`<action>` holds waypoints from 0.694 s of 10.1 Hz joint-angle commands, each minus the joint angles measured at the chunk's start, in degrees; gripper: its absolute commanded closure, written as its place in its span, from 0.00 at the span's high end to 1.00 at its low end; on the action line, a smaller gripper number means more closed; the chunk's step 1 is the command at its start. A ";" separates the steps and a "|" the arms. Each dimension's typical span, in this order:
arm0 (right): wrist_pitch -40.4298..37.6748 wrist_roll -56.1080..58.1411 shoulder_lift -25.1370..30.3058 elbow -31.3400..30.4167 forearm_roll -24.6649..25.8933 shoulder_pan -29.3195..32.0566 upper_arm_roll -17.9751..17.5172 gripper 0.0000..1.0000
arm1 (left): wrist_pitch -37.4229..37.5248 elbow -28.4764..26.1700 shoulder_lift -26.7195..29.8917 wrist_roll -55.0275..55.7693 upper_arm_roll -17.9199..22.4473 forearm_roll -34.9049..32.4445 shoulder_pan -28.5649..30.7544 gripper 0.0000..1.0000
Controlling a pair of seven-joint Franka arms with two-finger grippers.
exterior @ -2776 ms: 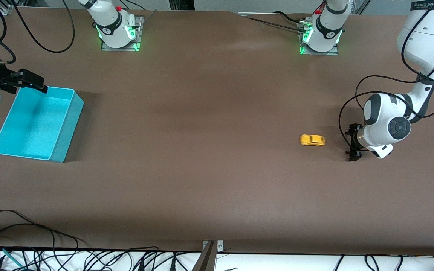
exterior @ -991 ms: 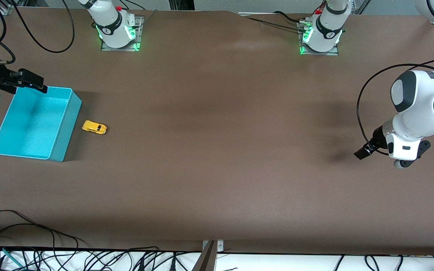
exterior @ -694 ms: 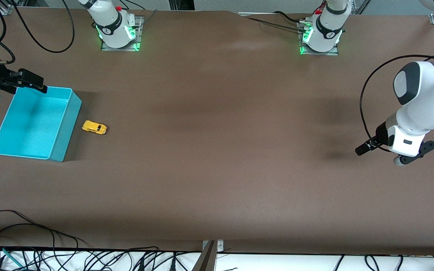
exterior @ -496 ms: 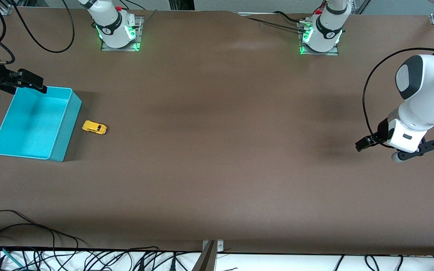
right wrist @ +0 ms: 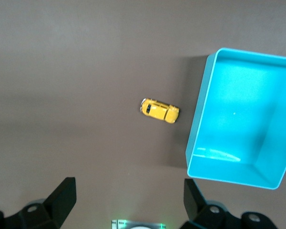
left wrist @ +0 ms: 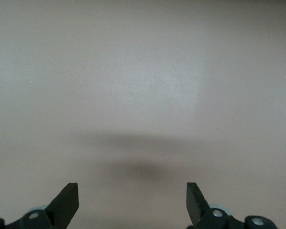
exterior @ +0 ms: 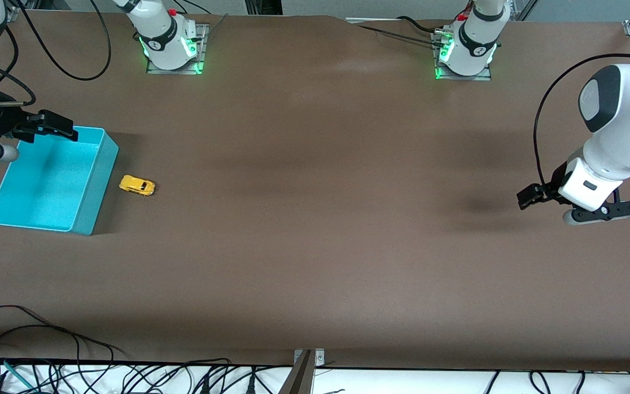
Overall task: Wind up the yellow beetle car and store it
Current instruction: 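Move the right gripper down to the car beside the box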
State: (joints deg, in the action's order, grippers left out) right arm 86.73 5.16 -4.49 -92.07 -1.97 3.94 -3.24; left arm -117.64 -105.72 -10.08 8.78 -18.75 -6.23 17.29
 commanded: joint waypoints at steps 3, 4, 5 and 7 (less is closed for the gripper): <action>-2.78 8.11 -2.54 0.93 -1.02 -1.64 -0.19 1.00 | 1.97 -0.10 1.47 -8.35 0.03 1.65 0.64 1.00; -2.44 8.64 -3.59 1.10 -1.02 -2.09 -0.11 1.00 | 2.06 0.16 1.55 -7.91 -0.06 2.09 0.64 1.00; -1.74 10.55 -4.56 1.19 -1.02 -2.09 -0.10 1.00 | 2.32 0.08 1.47 -7.73 -0.15 2.10 0.56 1.00; -0.25 19.83 -7.45 1.28 -1.11 -2.18 -0.02 1.00 | 2.59 0.08 1.38 -7.90 -0.15 2.01 0.56 1.00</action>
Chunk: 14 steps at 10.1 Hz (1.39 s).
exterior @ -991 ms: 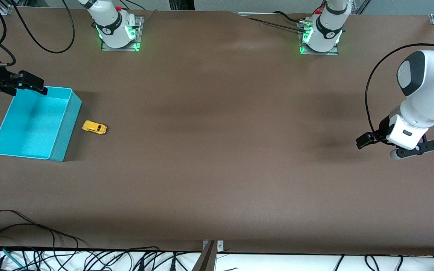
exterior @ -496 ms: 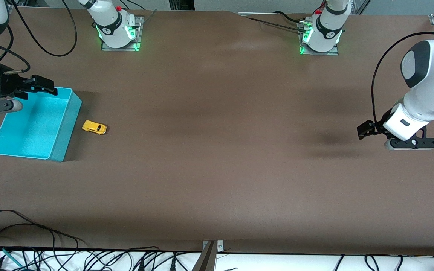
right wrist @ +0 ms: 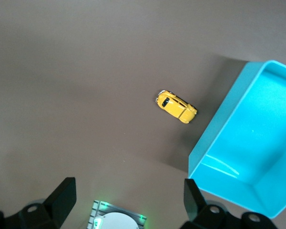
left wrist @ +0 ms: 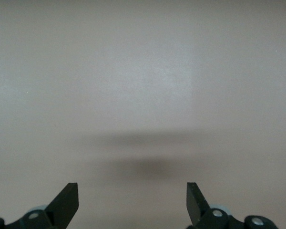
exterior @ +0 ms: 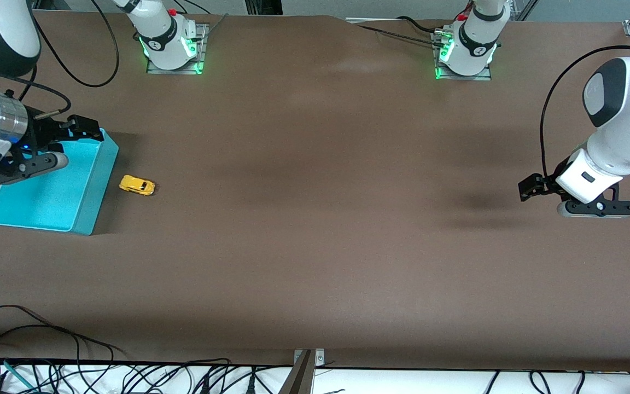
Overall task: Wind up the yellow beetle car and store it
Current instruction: 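Move the right gripper down to the car beside the box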
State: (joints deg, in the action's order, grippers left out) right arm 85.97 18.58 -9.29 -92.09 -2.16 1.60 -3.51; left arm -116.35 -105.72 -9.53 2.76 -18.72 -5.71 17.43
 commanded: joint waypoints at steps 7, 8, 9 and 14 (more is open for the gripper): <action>24.97 47.81 -5.04 -17.20 -0.57 4.54 0.44 1.00 | 1.31 -0.01 0.57 -2.05 -0.08 1.49 0.49 1.00; 30.52 52.74 -4.78 -21.34 -0.57 4.90 0.44 1.00 | 1.31 -0.01 0.57 -1.88 -0.17 1.49 0.41 1.00; 35.36 56.53 -4.17 -25.12 -0.57 4.99 0.44 1.00 | 1.31 -0.01 0.57 -1.97 -0.09 1.49 0.41 1.00; 56.02 63.93 -3.81 -40.16 -0.31 5.08 -0.44 1.00 | 1.31 -0.01 0.39 -2.41 -0.08 1.49 0.41 1.00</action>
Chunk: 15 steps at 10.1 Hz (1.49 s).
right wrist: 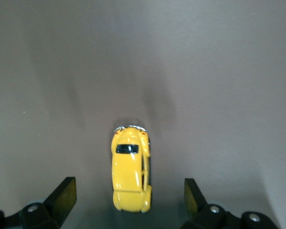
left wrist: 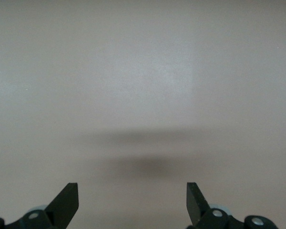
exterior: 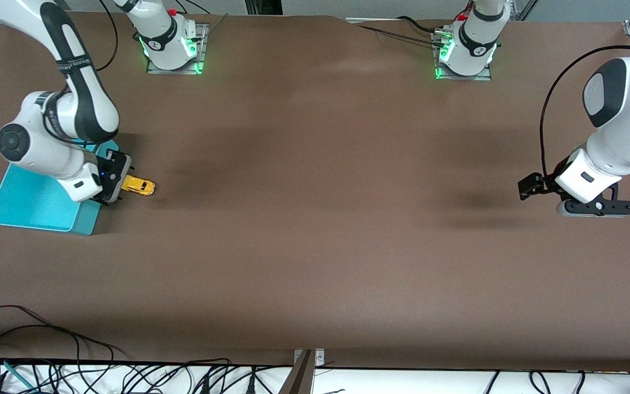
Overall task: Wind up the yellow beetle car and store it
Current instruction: 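Close the right gripper on the yellow car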
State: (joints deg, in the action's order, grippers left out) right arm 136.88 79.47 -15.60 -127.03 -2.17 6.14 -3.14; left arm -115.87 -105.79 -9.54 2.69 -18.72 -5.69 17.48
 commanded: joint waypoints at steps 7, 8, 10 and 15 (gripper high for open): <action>14.37 9.21 -3.37 -7.18 -0.29 1.59 -0.90 1.00 | 0.91 -0.03 0.40 -2.52 -0.09 1.47 0.45 1.00; 15.60 9.30 -4.25 -7.18 -0.29 1.94 -0.90 1.00 | 0.91 0.06 0.40 -2.52 -0.09 1.47 0.45 1.00; 16.40 9.65 -5.05 -7.09 -0.38 2.30 -0.90 0.96 | 0.91 0.06 0.40 -2.52 -0.09 1.47 0.37 1.00; 13.17 10.27 -1.72 -6.83 -0.38 2.38 -0.99 0.12 | 0.91 -0.03 0.40 -2.52 -0.09 1.47 0.37 1.00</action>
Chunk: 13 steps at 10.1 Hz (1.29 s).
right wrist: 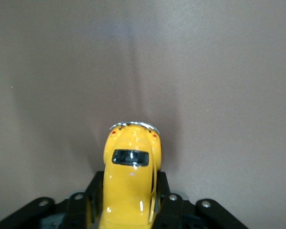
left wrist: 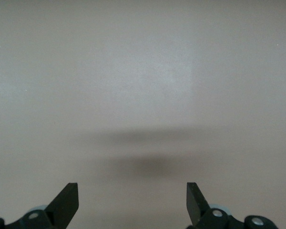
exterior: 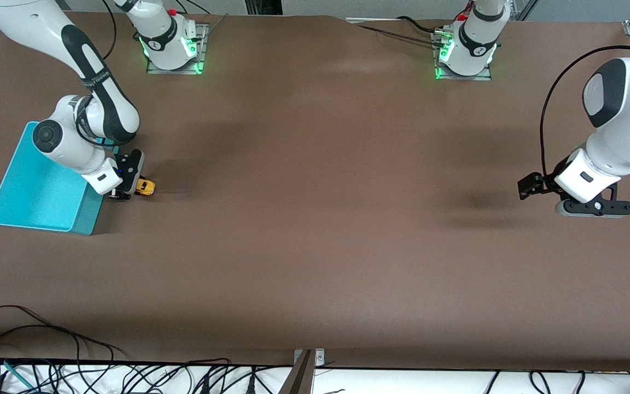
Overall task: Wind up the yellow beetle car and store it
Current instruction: 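Lift the car with the right gripper over the turquoise box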
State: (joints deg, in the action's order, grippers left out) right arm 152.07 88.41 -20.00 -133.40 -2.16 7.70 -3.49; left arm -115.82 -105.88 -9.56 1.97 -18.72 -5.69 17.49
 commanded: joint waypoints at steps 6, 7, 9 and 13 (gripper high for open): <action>-21.78 1.32 14.09 2.96 -0.65 0.83 -0.72 0.08 | 0.85 0.06 0.42 -1.79 -0.09 1.47 0.35 1.00; -24.51 1.41 16.98 2.97 -0.65 0.83 -0.72 0.08 | 0.85 0.06 0.42 -1.79 -0.09 1.47 0.43 1.00; -30.32 6.22 20.51 3.76 -1.00 0.83 -0.29 0.08 | 0.85 0.06 0.42 -1.79 -0.09 1.47 0.44 1.00; -32.98 24.30 21.67 3.94 0.13 8.54 1.91 0.08 | 0.85 0.06 0.42 -1.79 -0.09 1.47 0.35 1.00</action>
State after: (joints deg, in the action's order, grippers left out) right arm 120.06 105.23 1.50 -129.50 -2.09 12.47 -2.07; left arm -115.77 -105.92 -9.57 1.95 -18.72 -5.69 17.51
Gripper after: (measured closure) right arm 0.542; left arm 0.000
